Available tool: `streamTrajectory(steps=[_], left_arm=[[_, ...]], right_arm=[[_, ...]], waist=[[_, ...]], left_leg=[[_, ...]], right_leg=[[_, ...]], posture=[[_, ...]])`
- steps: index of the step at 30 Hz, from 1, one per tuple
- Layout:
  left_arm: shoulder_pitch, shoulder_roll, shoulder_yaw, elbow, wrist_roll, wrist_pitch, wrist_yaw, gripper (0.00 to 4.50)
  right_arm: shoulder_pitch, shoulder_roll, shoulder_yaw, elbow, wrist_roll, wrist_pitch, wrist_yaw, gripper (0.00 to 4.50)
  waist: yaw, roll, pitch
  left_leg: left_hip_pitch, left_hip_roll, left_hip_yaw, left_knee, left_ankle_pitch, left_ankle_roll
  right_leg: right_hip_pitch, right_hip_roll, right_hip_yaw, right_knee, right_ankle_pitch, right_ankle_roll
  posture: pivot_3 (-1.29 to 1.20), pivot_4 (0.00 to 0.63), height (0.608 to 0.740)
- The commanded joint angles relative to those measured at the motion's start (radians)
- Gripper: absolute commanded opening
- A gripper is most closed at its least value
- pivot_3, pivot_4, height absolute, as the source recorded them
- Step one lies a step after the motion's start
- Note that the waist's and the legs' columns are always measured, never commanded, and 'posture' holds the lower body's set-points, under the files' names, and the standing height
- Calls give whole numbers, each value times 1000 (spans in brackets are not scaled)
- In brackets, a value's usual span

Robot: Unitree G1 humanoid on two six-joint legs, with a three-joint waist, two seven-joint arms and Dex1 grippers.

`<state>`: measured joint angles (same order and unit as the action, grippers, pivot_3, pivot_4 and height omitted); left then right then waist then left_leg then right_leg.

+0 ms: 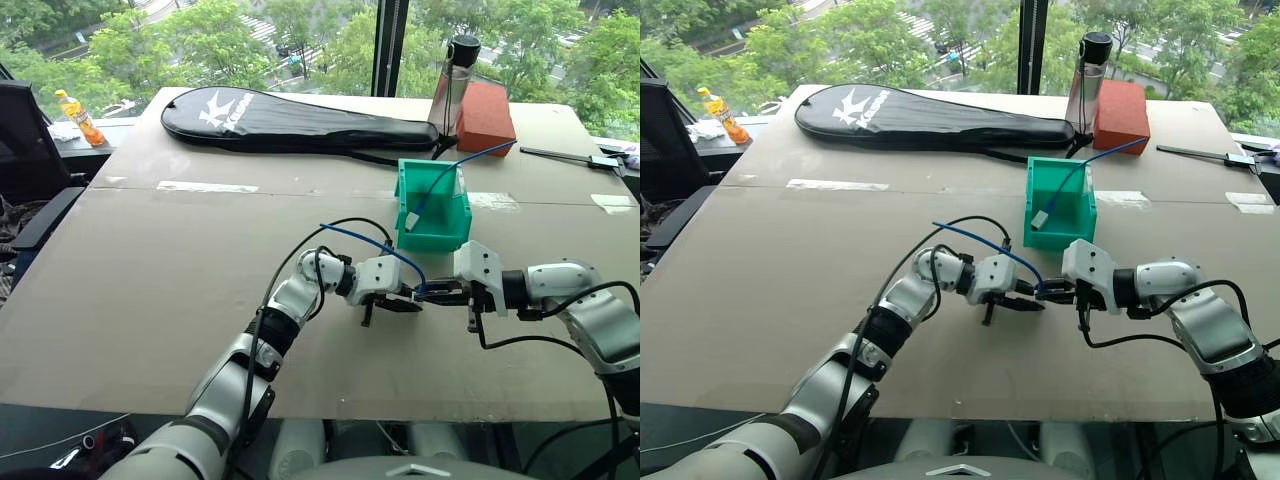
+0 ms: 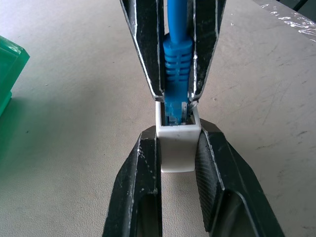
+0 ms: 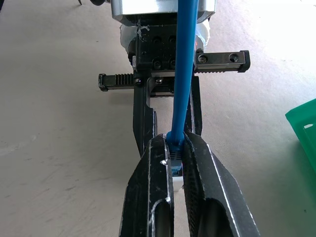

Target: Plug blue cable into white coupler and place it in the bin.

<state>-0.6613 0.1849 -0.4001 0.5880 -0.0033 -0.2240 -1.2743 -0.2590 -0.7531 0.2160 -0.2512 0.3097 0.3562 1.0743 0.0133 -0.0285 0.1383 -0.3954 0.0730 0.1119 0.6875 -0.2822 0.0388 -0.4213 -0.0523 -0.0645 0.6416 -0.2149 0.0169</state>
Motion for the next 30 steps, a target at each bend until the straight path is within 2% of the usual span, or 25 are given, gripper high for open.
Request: streamTrajectory(steps=[1, 2, 6, 7, 9, 10, 17, 20, 22, 25, 27, 30], left_arm=[[2, -18, 7, -36, -21, 3, 10, 334], [3, -18, 13, -43, -27, 9, 11, 334], [5, -14, 38, -95, -60, 61, 17, 334], [6, -12, 49, -123, -76, 98, 21, 334], [2, -7, 72, -187, -110, 186, 33, 334], [-6, -5, 91, -227, -136, 256, 43, 334], [-114, -5, 189, -361, -253, 639, 156, 334], [-245, -65, 248, -321, -295, 843, 287, 334], [-350, -92, 270, -240, -301, 979, 352, 334], [-511, -131, 295, -59, -292, 1089, 427, 334], [-583, -148, 305, 62, -275, 1104, 470, 334], [-686, -181, 287, 318, -210, 991, 520, 334]], right_arm=[[55, 31, -14, 21, 29, 17, -9, 662], [65, 36, -44, -3, 59, 25, -11, 871], [115, 60, -161, -100, 132, 24, -70, 2883], [136, 74, -208, -140, 162, 26, -103, 3196], [185, 97, -301, -223, 214, 31, -164, 4219], [221, 111, -355, -273, 234, 33, -203, 4473], [445, 188, -567, -532, 311, 76, -426, 4473], [561, 227, -607, -594, 301, 72, -484, 4473], [617, 250, -624, -623, 282, 60, -520, 4473], [705, 288, -637, -668, 241, 30, -561, 4473], [738, 309, -639, -691, 230, 19, -582, 4473], [824, 343, -624, -725, 167, -14, -605, 4473]], waist=[[0, 0, 0], [1, 0, 1], [1, 1, 2], [1, 2, 2], [1, 2, 2], [2, 2, 2], [3, 2, 2], [4, 2, 3], [5, 2, 3], [2, 2, 3], [-1, 2, 3], [-1, 2, 3]], left_leg=[[0, 0, 0, 0, 0, 0], [0, 0, 0, 0, 0, 0], [-3, 0, 0, 0, 0, 0], [-4, 0, 1, 0, 0, 0], [-4, 0, 0, 0, 0, 0], [-5, 0, 0, 0, 0, 0], [-5, 0, -2, 0, 0, 0], [-4, -1, -2, 0, 0, 0], [-4, -1, -2, 0, 0, 0], [-4, -2, -2, 0, 0, 0], [-4, -2, -3, -1, 0, 0], [-3, -4, -7, -3, 0, 0]], right_leg=[[0, 0, 0, 0, 0, 0], [0, 0, 0, 0, 0, 0], [-2, 0, 0, 0, 2, 3], [-3, 0, 0, 0, 2, 3], [-3, 0, 0, 0, 2, 3], [-3, 0, 0, 0, 2, 4], [-3, 0, -1, 0, 2, 5], [-2, 0, -1, 0, 0, 8], [-2, 0, 0, 0, 0, 8], [-1, 0, 1, 0, -1, 8], [-1, 1, 0, -1, -1, 9], [-2, 3, 3, -1, -1, 9]], posture=[[0, 150, 740], [0, 150, 740], [0, 150, 740], [0, 150, 740], [0, 150, 740], [0, 150, 740], [0, 150, 740], [0, 150, 740], [0, 150, 740], [0, 150, 740], [0, 150, 740], [0, 150, 740]])
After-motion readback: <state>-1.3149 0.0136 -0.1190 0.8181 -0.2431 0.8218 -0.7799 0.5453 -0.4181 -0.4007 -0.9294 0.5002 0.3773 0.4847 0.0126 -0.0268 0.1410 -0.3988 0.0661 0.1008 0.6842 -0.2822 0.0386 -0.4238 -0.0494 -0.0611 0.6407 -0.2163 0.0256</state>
